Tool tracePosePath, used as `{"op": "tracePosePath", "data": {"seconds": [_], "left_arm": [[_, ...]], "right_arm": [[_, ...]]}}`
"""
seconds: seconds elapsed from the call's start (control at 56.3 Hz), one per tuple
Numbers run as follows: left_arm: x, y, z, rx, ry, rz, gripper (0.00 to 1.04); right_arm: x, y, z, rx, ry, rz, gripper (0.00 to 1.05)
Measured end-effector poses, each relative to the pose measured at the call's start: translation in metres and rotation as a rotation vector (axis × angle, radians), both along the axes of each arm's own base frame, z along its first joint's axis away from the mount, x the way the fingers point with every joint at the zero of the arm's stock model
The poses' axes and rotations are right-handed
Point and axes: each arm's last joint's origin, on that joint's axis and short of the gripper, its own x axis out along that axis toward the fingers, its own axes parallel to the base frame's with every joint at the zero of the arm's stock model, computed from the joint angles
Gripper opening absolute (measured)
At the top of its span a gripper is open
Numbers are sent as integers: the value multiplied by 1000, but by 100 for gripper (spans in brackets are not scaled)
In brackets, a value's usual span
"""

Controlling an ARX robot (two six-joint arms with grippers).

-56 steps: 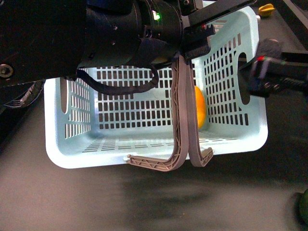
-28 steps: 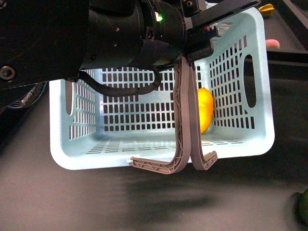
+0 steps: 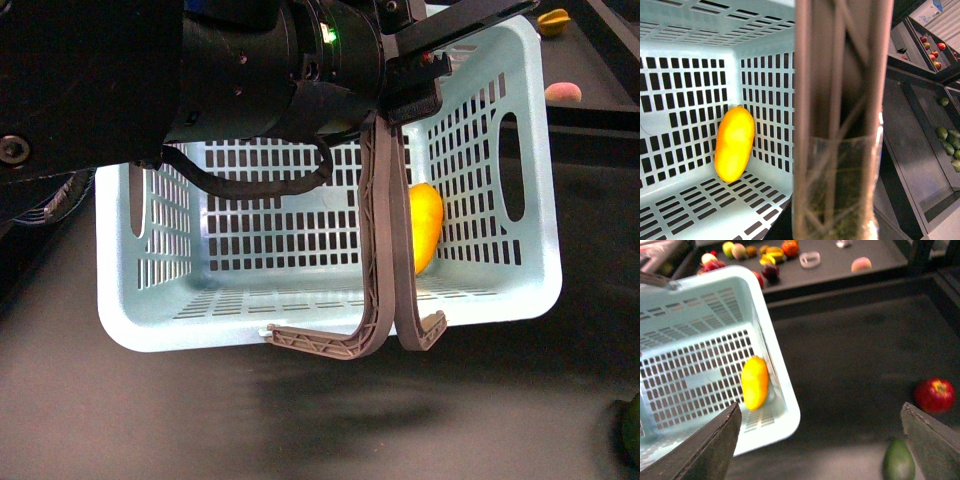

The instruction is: Pick mango with right arm and hold basket with left

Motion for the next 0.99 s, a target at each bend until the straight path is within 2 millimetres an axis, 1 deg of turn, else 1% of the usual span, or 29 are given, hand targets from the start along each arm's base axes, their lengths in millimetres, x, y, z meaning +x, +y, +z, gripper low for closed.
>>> {"op": "tracePosePath", "data": {"seconds": [0.035,0.071,0.124,0.16,0.213,0.248,0.355,0.426,0.497,0.515,0.994], "left_arm": [[0,0,0,-1,1,-1,6],[0,0,0,-3,2,-1,6],[0,0,0,-3,2,-2,6],[0,0,0,-3,2,0,6],[0,0,0,-3,2,0,6],[0,0,0,-3,1,0,6],[0,0,0,-3,2,-1,6],[0,0,0,-3,2,-2,6],[0,0,0,-2,2,-1,6],[0,0,0,-1,1,1,6],[0,0,0,-2,1,0,6]], "right_arm": [[-1,0,-4,-27,-100,40,85],[-3,-1,-7,-60,-163,62,80],[-6,-5,-7,-98,-238,95,73],[-8,-8,-4,-124,-284,87,66],[-10,-11,-1,-149,-306,71,59],[-12,-12,-1,-162,-316,62,51],[-15,-12,-5,-177,-313,71,36],[-19,-12,-12,-185,-312,73,22],[-22,-12,-11,-189,-313,72,4],[-22,-12,-11,-191,-316,72,1],[-34,-12,-10,-193,-323,72,2]]}}
